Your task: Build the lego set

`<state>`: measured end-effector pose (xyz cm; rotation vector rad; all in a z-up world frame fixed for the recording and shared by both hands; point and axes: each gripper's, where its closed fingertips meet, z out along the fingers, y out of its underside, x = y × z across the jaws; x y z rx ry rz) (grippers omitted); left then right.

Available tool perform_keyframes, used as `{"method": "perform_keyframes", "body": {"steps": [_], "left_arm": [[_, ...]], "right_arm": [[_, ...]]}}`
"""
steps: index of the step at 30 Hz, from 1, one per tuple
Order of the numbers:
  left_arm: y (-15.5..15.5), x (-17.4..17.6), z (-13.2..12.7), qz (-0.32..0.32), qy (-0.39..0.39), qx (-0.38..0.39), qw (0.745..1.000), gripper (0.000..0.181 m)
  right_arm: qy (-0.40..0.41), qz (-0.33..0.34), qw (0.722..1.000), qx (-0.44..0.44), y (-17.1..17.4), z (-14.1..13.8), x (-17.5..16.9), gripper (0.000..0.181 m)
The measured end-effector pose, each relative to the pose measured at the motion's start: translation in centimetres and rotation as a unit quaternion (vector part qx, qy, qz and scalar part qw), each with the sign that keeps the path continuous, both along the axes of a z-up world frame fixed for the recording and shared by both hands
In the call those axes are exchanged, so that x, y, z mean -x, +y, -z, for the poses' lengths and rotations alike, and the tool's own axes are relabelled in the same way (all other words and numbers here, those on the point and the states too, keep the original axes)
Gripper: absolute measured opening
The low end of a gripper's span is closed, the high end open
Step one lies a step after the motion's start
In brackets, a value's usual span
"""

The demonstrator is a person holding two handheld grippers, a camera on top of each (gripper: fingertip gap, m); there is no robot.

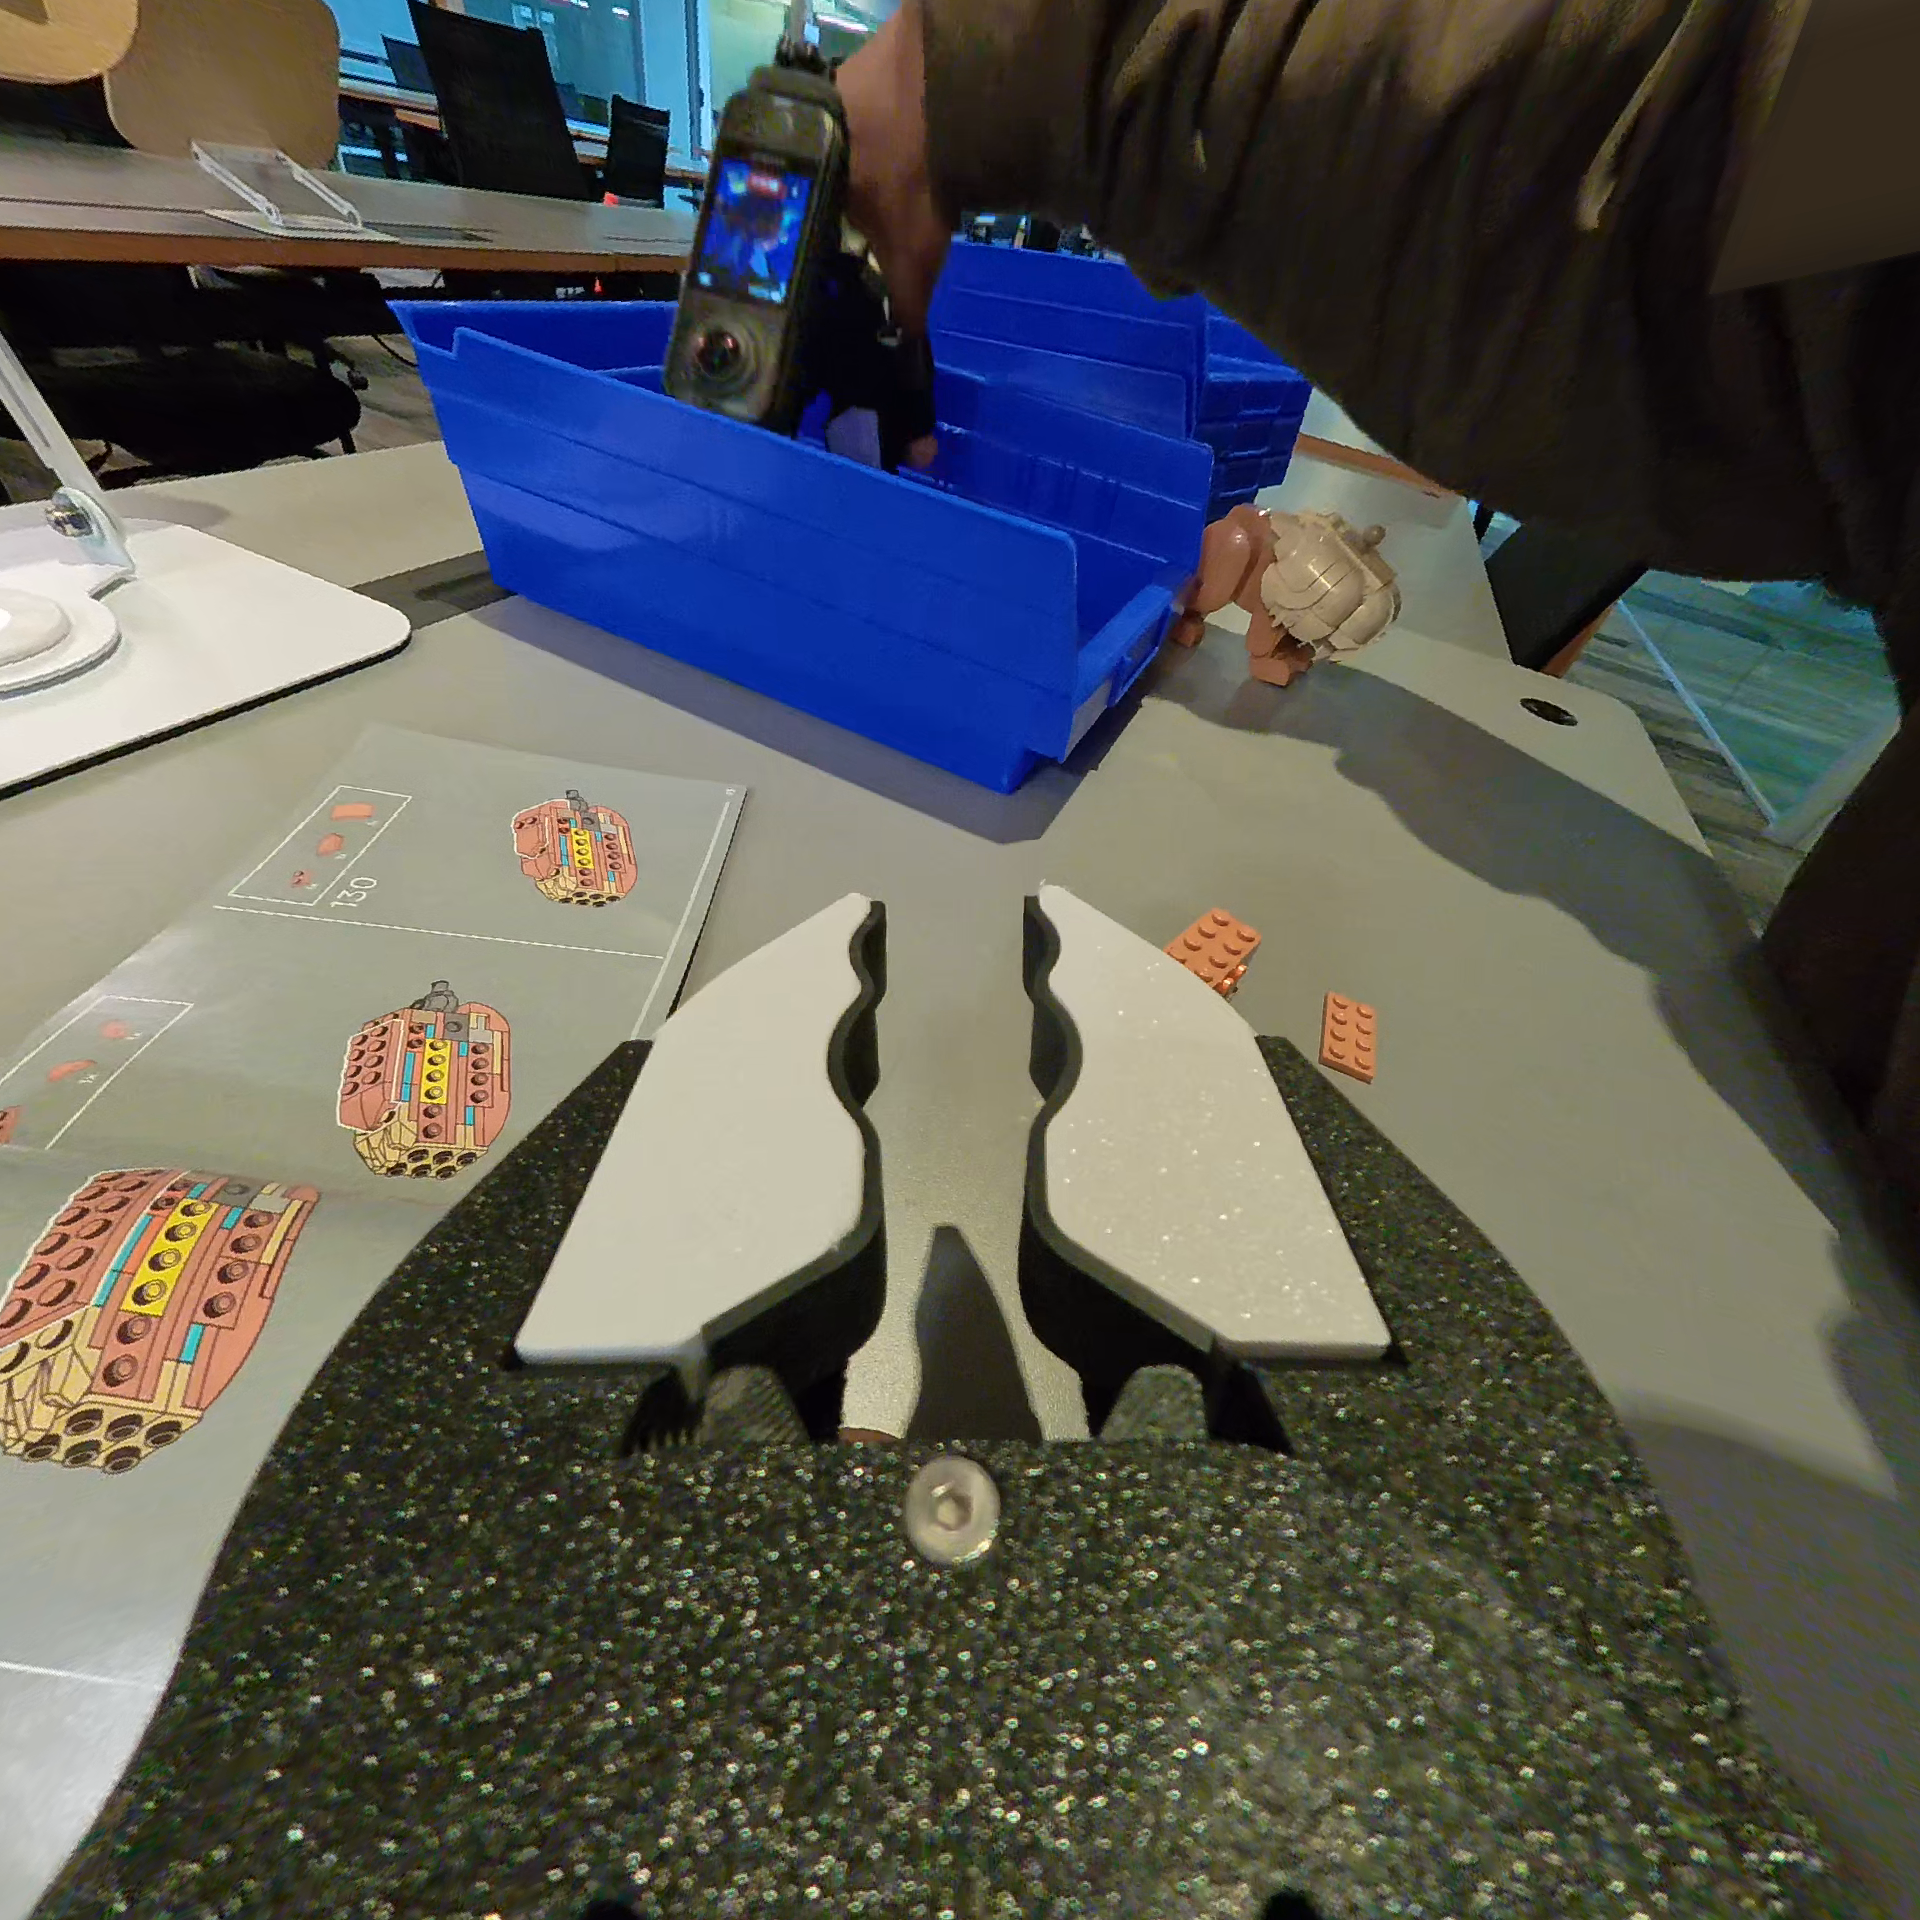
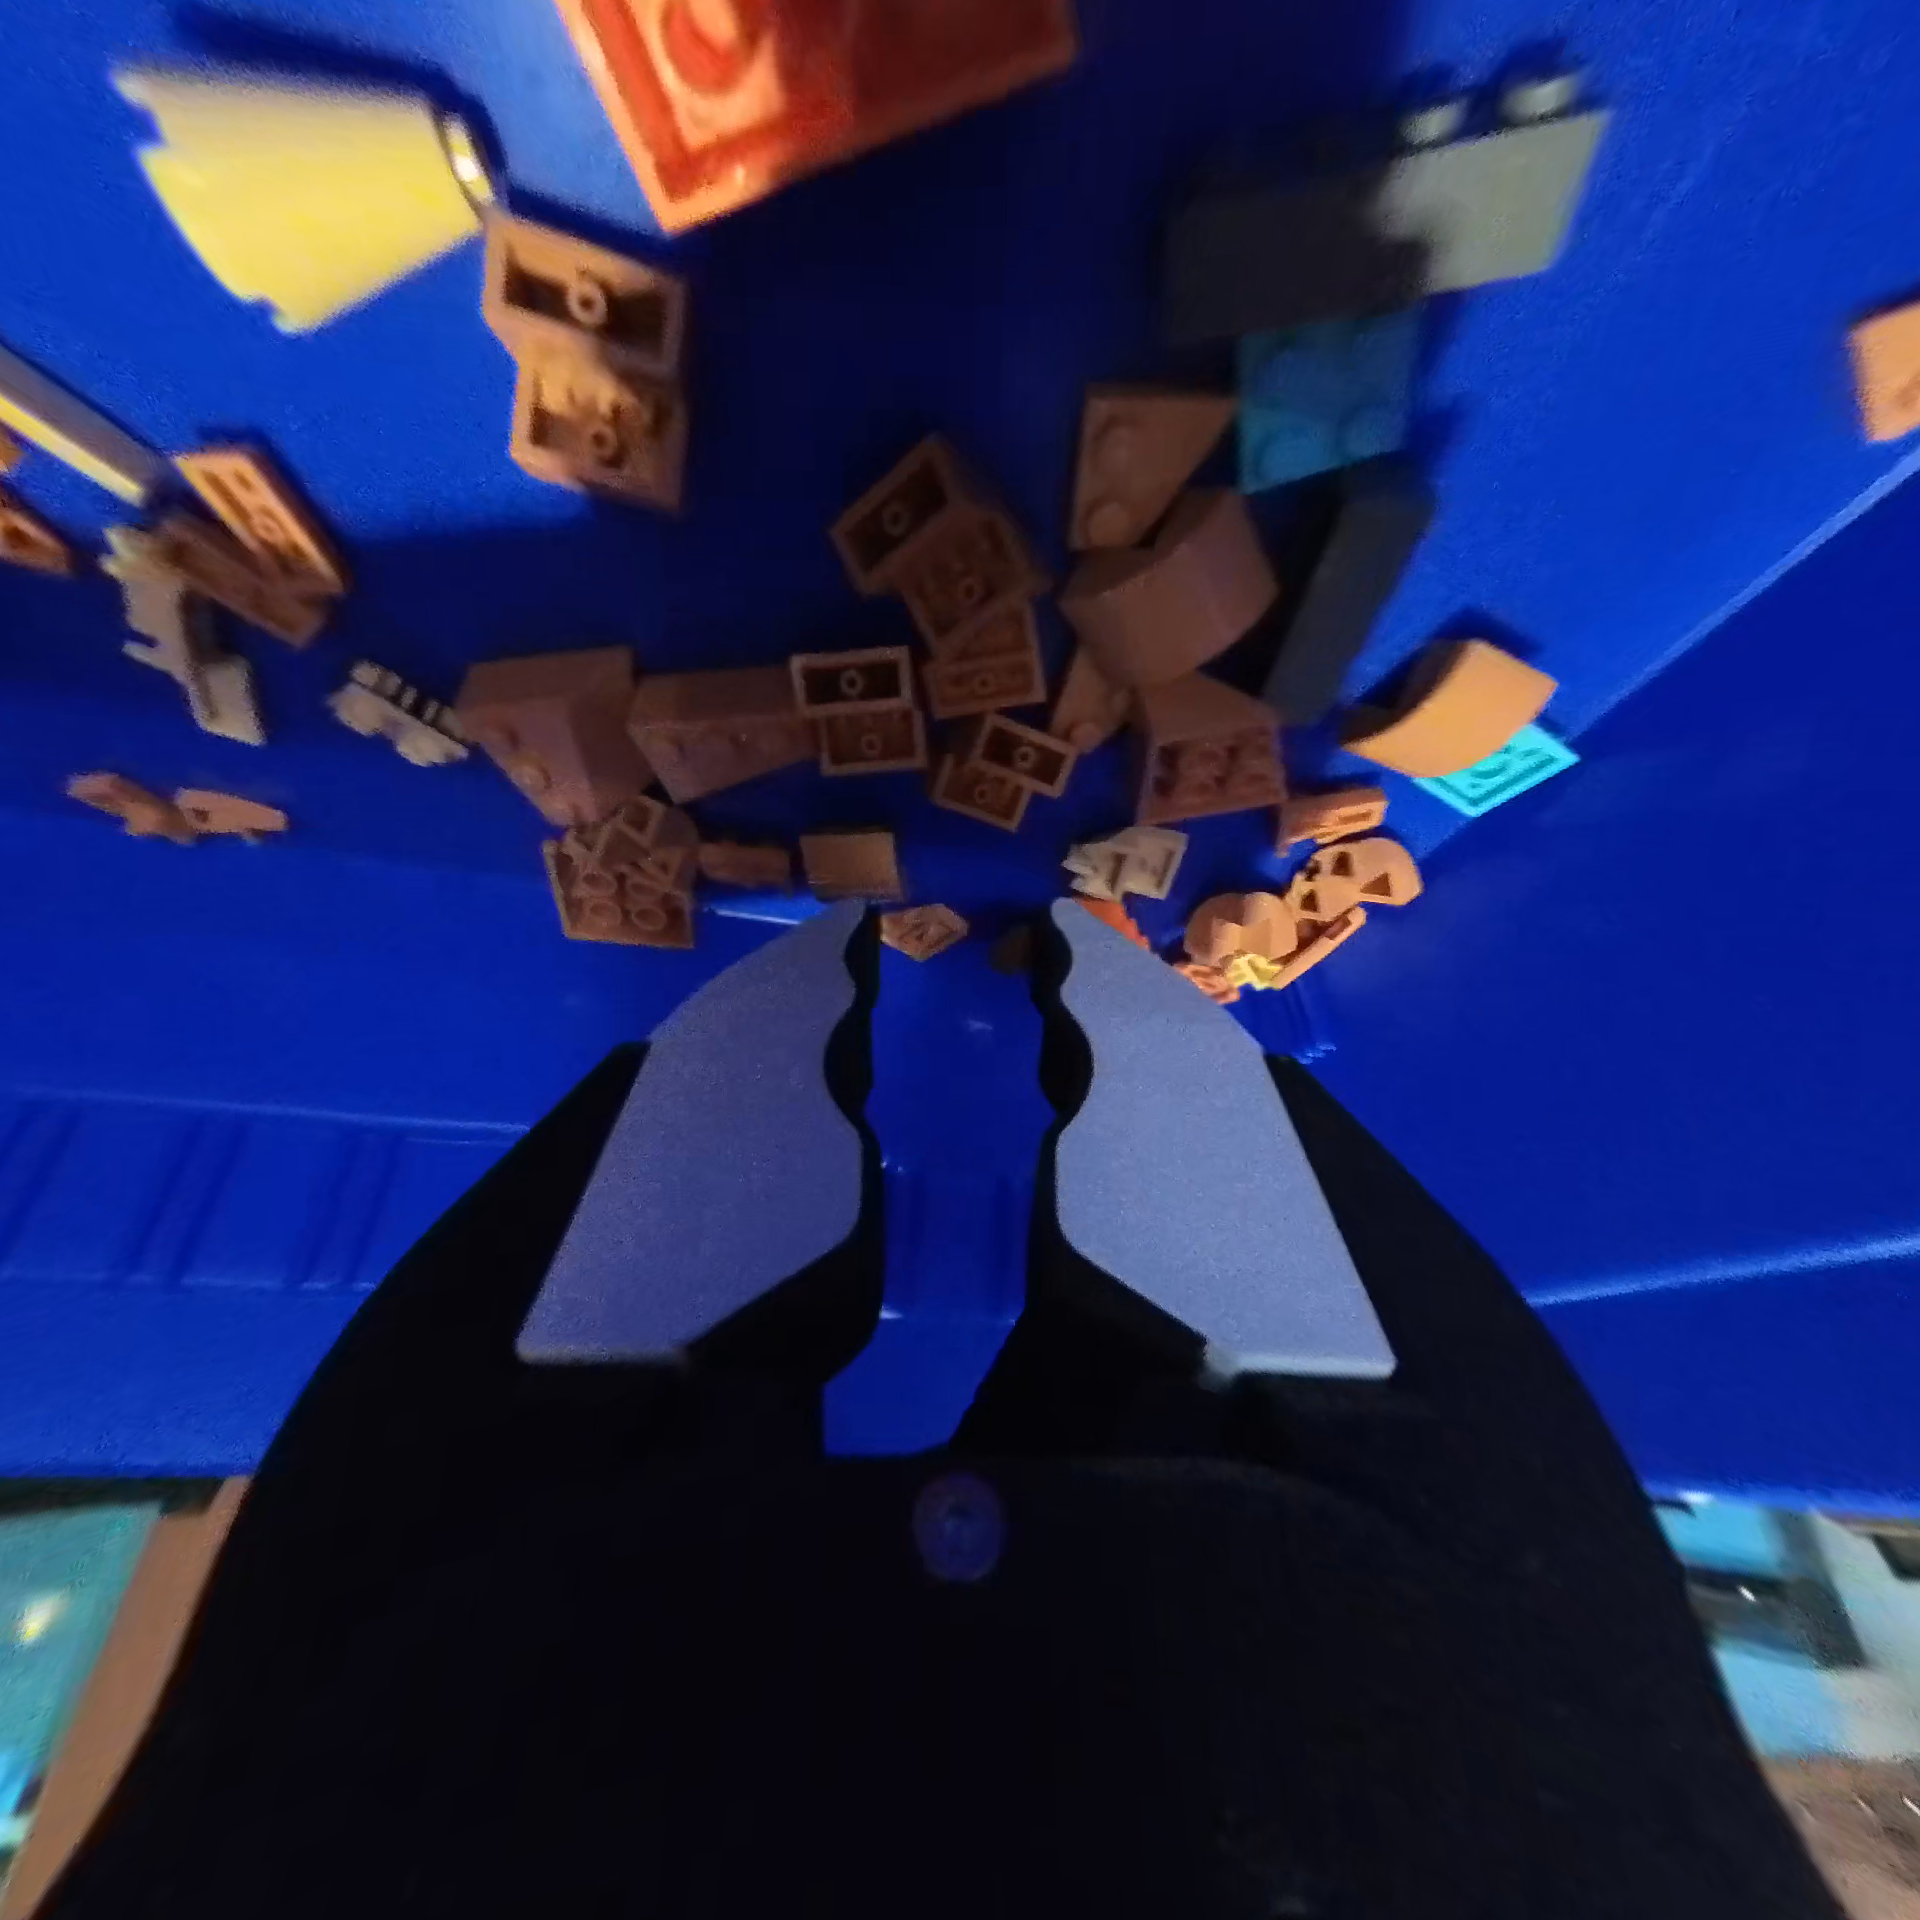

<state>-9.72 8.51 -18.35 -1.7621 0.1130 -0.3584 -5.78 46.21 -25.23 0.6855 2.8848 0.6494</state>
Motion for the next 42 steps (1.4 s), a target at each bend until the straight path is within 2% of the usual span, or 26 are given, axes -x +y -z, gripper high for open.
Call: {"method": "perform_keyframes", "body": {"steps": [6,12,20,34,42], "left_arm": [[0.0,0.0,0.0,0.000,-0.001,0.002,1.000,0.025],[0.0,0.0,0.1,-0.001,0.001,0.003,1.000,0.025],[0.0,-0.1,0.1,0.000,0.004,0.003,1.000,0.025],[0.0,-0.1,0.1,0.001,0.002,0.004,1.000,0.025],[0.0,-0.1,0.1,0.001,0.001,0.005,1.000,0.025]], "right_arm": [[0.070,0.024,0.994,0.082,-2.0,-1.1,1.2,0.024],[0.100,0.061,0.976,0.183,-5.0,-0.3,1.7,0.021],[0.056,0.107,0.980,0.156,-4.2,0.6,0.3,0.023],[0.100,0.098,0.980,0.140,-3.8,0.3,2.4,0.023],[0.084,0.088,0.983,0.140,-4.6,1.0,2.3,0.026]]}}
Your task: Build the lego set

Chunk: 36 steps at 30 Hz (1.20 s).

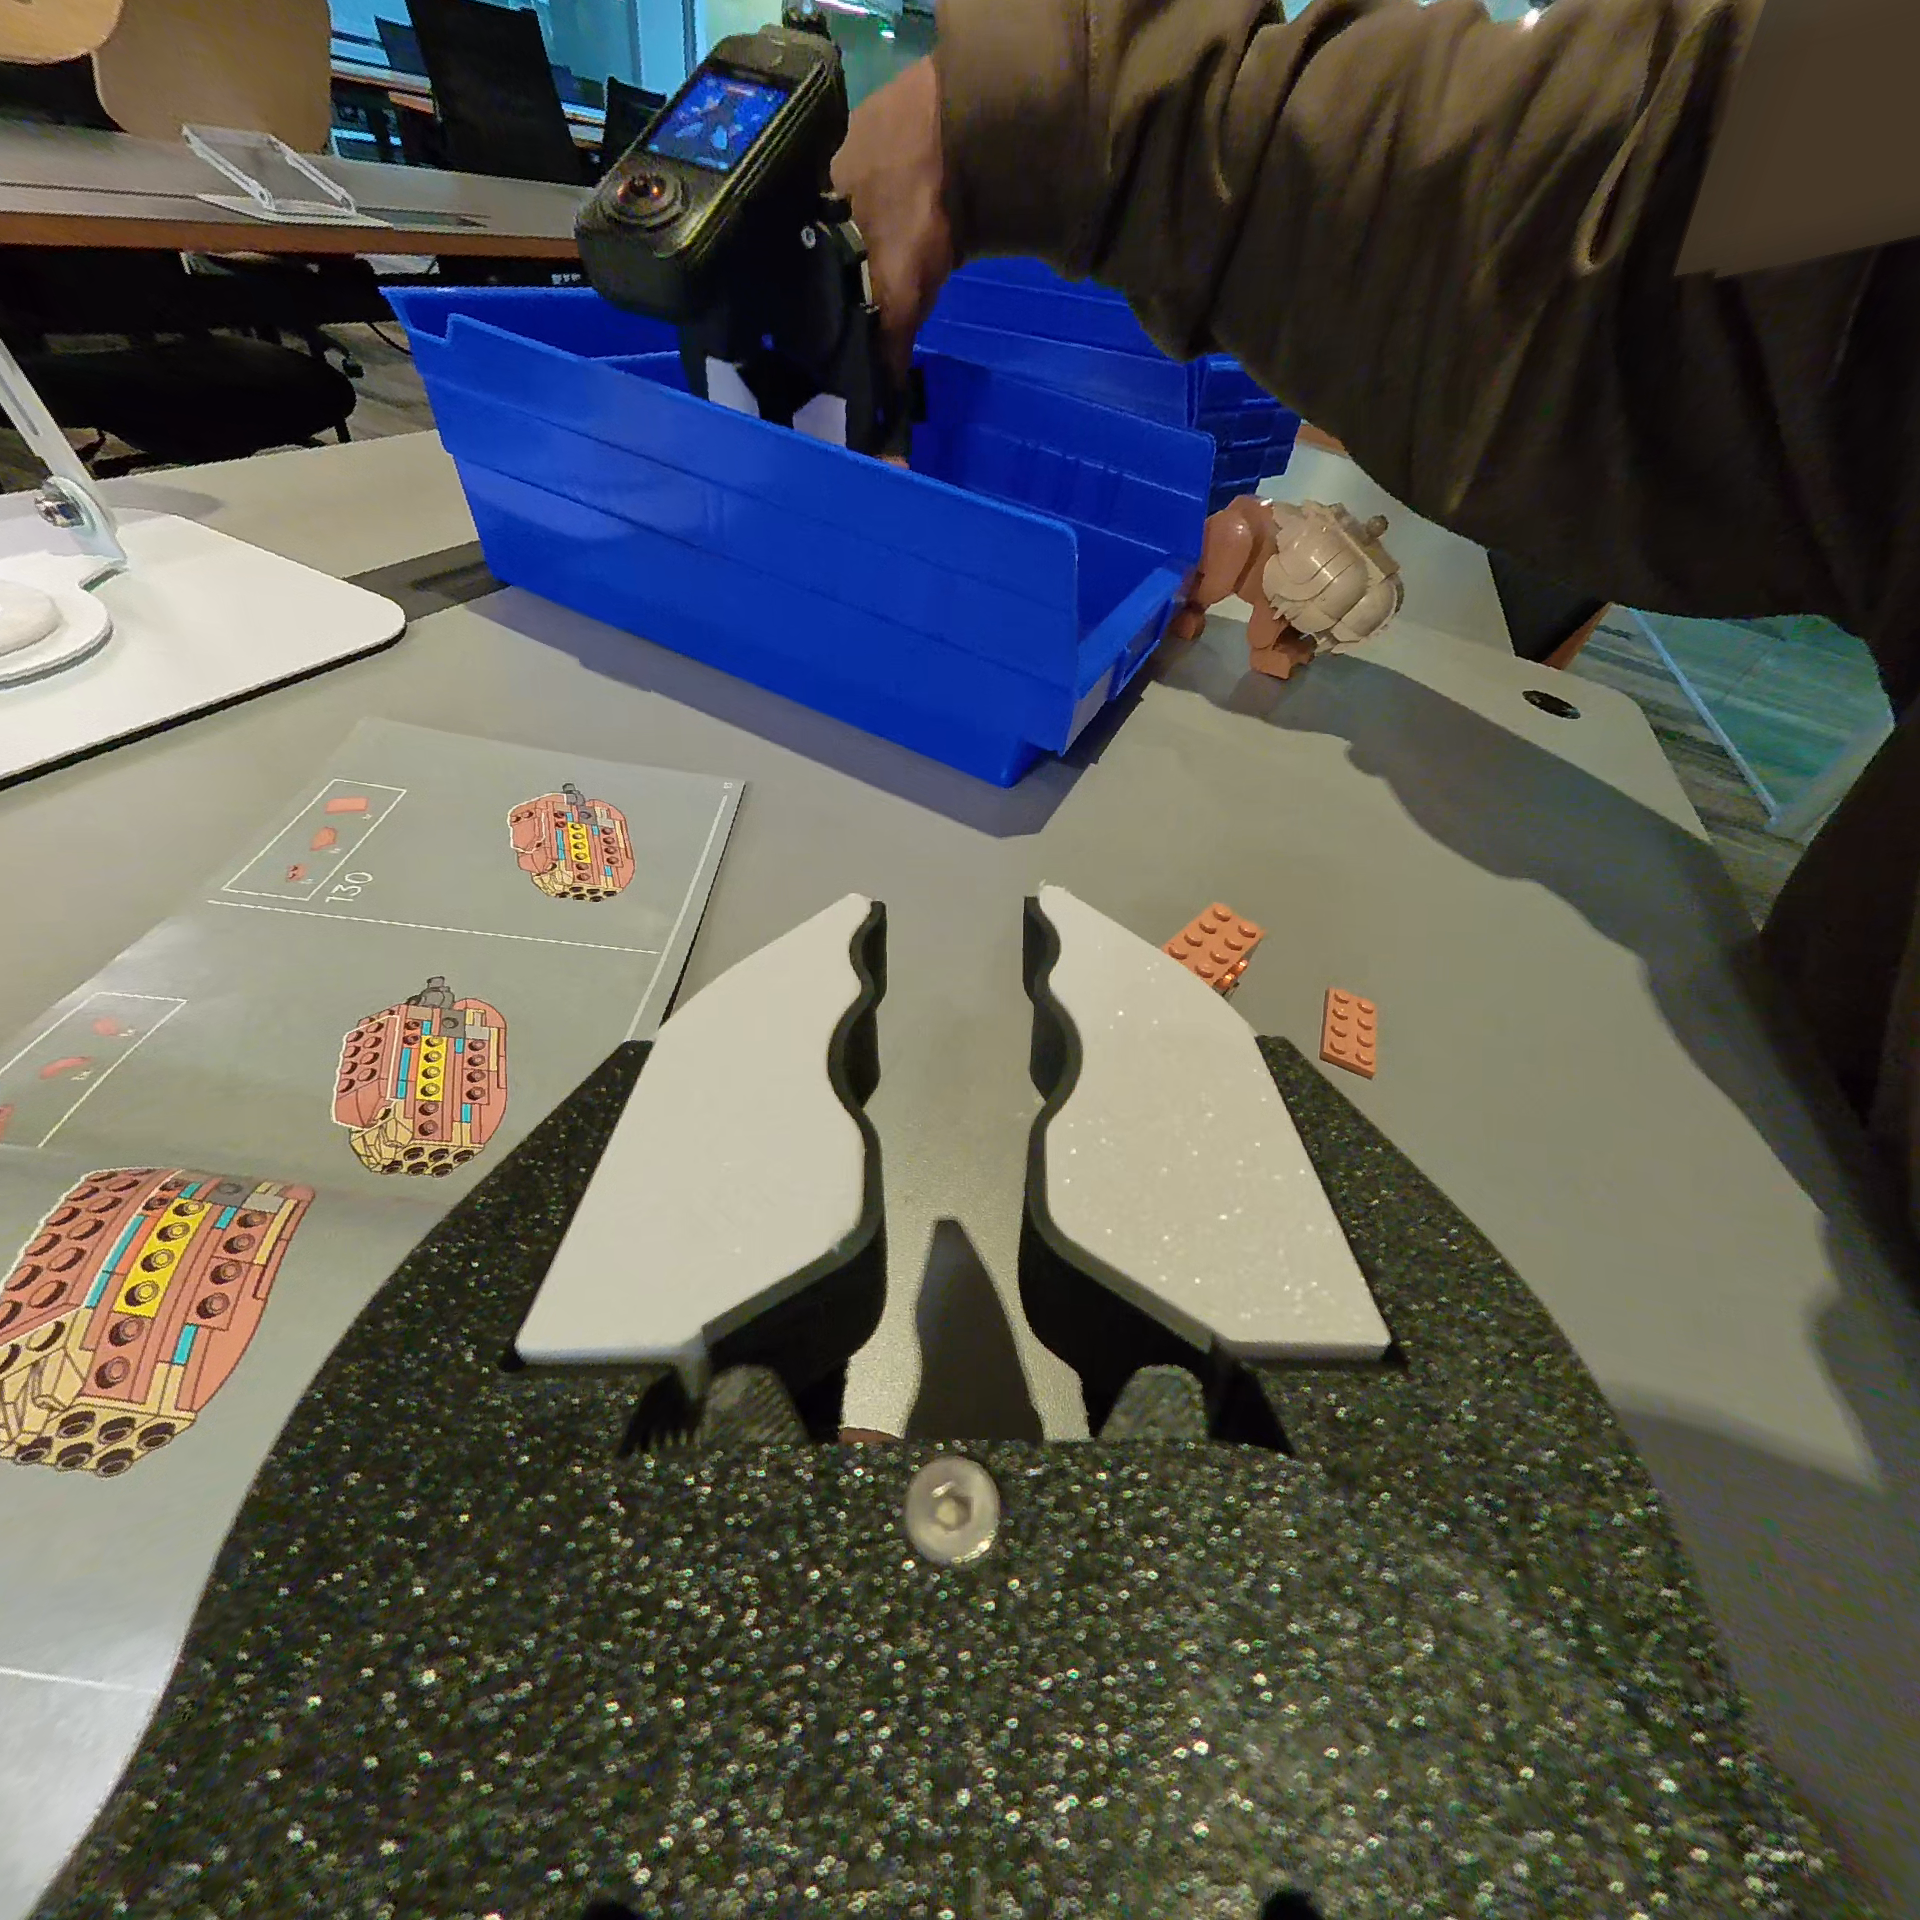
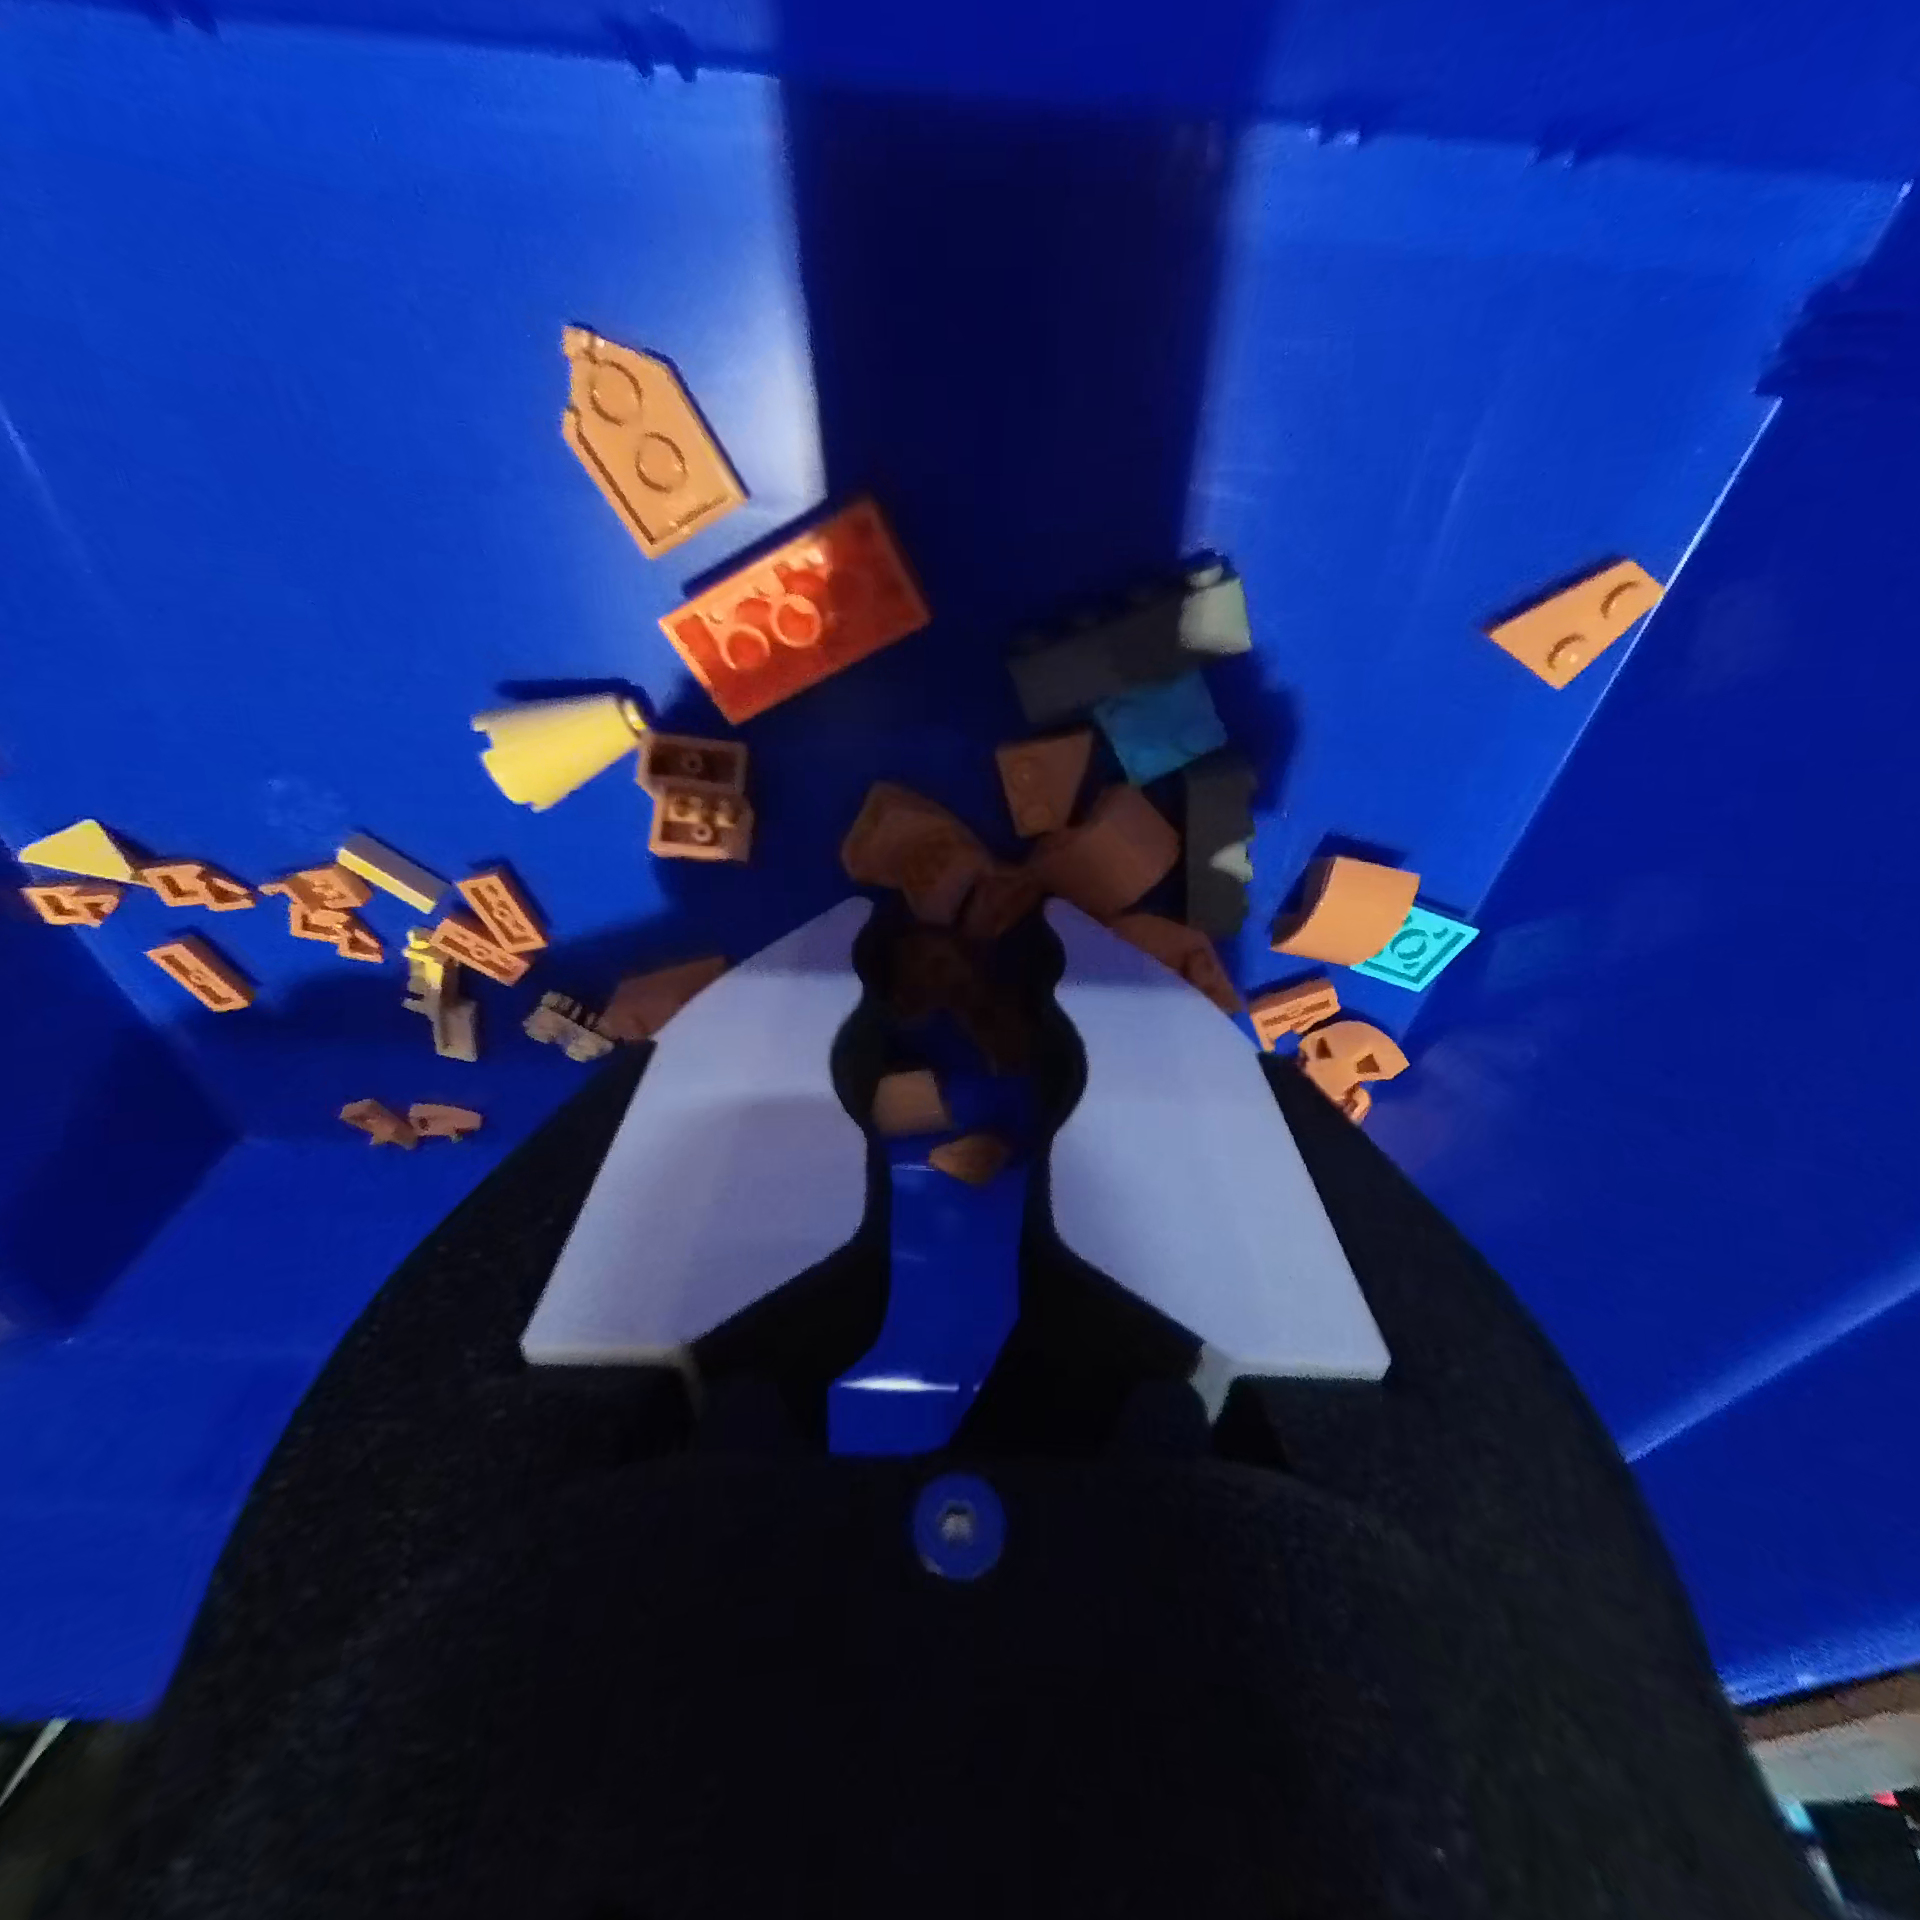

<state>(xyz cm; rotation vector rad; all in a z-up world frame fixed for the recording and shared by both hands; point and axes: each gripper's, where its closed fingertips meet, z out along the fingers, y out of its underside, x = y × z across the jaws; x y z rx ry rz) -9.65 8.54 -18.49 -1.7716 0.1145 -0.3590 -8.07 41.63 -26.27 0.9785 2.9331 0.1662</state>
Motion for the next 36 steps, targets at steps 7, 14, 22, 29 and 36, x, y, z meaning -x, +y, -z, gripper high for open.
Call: {"method": "perform_keyframes", "body": {"steps": [7,14,22,29,36], "left_arm": [[0.0,0.0,0.0,0.001,0.000,0.001,1.000,0.025],[0.0,0.0,0.0,0.001,0.001,0.001,1.000,0.025],[0.0,0.0,0.0,0.001,0.000,0.001,1.000,0.025],[0.0,0.0,0.0,0.001,-0.001,0.001,1.000,0.025],[0.0,0.0,0.0,0.001,-0.001,0.001,1.000,0.025]], "right_arm": [[0.016,-0.019,1.000,-0.018,-0.3,-0.1,0.2,0.032],[0.021,-0.019,0.999,-0.022,0.5,-0.2,0.4,0.019],[0.019,-0.016,0.999,-0.029,1.4,-0.1,0.5,0.017],[0.035,-0.022,0.999,-0.022,1.2,0.0,1.0,0.011],[0.046,-0.029,0.998,-0.024,1.1,0.0,1.2,0.009]]}}
